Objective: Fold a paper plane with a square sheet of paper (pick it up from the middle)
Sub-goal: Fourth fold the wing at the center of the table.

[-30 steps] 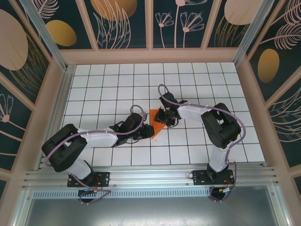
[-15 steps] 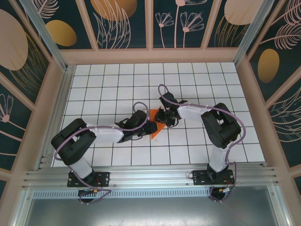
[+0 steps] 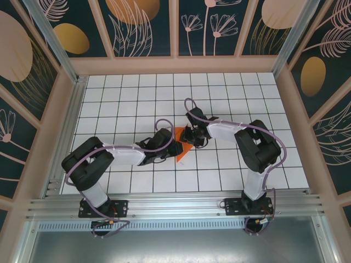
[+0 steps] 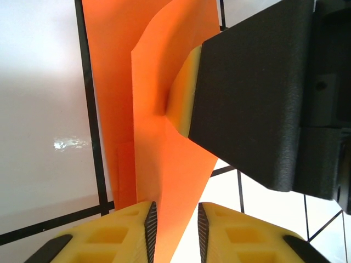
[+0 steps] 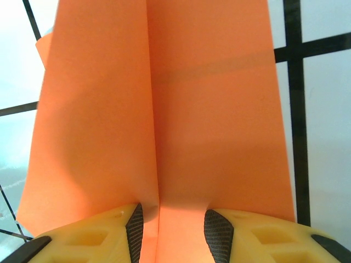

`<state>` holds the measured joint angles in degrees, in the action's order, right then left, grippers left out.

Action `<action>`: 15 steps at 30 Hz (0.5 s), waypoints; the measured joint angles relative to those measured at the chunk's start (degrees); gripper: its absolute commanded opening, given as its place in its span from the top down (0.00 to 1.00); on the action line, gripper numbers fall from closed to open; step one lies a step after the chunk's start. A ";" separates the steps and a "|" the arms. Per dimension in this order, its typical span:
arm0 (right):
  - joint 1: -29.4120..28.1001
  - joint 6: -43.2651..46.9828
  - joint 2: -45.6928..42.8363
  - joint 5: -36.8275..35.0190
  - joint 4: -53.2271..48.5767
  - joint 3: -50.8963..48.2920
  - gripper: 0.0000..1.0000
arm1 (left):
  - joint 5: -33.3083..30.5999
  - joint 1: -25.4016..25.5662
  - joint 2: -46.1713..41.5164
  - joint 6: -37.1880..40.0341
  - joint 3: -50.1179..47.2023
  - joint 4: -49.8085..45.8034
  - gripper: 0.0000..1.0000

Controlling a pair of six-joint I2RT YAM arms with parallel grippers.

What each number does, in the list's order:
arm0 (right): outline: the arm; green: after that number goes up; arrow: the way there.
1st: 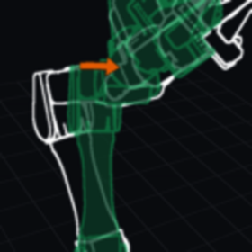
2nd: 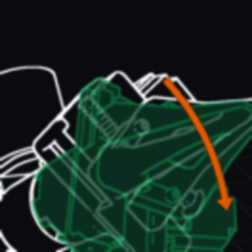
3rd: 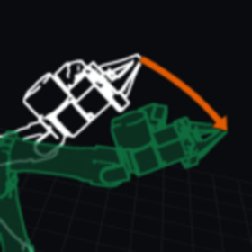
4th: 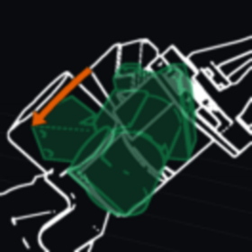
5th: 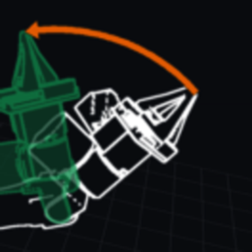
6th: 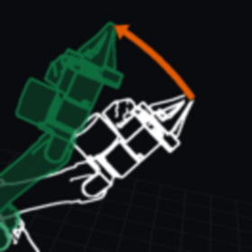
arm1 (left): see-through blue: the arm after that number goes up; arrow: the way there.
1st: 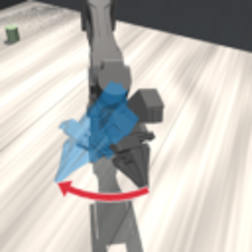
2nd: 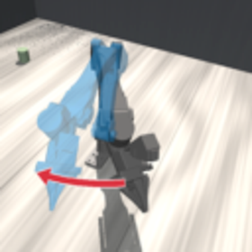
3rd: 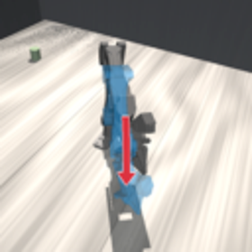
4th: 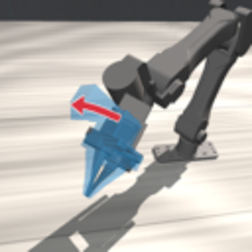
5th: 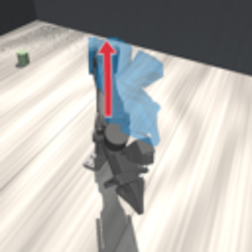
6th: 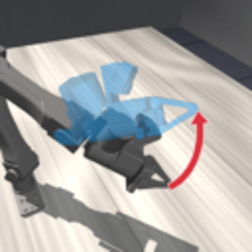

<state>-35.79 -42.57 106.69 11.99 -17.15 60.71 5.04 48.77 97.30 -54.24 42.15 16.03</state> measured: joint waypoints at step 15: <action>0.00 0.02 -0.02 0.00 0.20 -0.22 0.56 | -1.18 0.00 2.73 0.15 0.02 -0.48 0.88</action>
<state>-35.79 -42.54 106.67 11.99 -16.95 60.49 3.86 48.77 100.03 -54.08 42.17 15.55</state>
